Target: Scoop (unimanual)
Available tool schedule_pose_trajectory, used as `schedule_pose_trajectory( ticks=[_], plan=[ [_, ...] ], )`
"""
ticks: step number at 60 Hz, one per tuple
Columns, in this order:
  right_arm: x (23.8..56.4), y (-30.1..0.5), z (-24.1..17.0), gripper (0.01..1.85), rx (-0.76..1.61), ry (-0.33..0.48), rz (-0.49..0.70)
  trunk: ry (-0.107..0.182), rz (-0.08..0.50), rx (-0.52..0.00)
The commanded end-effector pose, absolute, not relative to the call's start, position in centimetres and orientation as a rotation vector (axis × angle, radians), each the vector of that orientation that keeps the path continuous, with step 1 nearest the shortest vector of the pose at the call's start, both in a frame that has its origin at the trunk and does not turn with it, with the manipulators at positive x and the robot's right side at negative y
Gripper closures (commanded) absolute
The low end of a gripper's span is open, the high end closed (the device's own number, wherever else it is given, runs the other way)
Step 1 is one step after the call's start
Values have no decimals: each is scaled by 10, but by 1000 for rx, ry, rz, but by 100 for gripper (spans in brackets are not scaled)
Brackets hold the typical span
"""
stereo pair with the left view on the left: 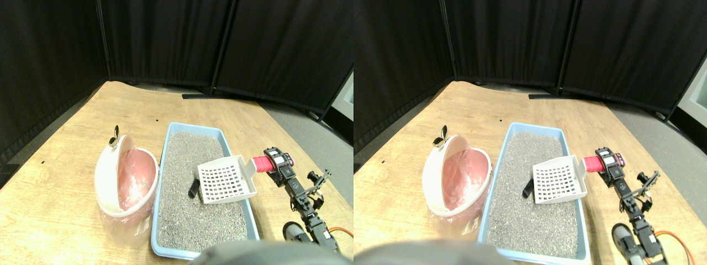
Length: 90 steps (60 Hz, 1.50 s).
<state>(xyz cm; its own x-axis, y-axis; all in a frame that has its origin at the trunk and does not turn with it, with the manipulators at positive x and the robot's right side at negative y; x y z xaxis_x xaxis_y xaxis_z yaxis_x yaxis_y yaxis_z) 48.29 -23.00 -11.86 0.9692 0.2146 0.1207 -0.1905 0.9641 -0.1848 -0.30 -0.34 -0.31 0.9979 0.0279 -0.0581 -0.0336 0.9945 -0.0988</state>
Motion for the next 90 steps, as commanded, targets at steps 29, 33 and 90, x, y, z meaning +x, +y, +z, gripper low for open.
schedule_pose_trajectory(
  ticks=[29, 33, 90],
  plan=[
    [497, -219, -79, 180, -359, -135, 288, 98, 91, -165],
    [499, -217, -77, 180, -401, -126, 282, 95, 94, -168],
    [515, -200, -81, 180, -680, -95, 397, 116, 124, -203]
  ],
)
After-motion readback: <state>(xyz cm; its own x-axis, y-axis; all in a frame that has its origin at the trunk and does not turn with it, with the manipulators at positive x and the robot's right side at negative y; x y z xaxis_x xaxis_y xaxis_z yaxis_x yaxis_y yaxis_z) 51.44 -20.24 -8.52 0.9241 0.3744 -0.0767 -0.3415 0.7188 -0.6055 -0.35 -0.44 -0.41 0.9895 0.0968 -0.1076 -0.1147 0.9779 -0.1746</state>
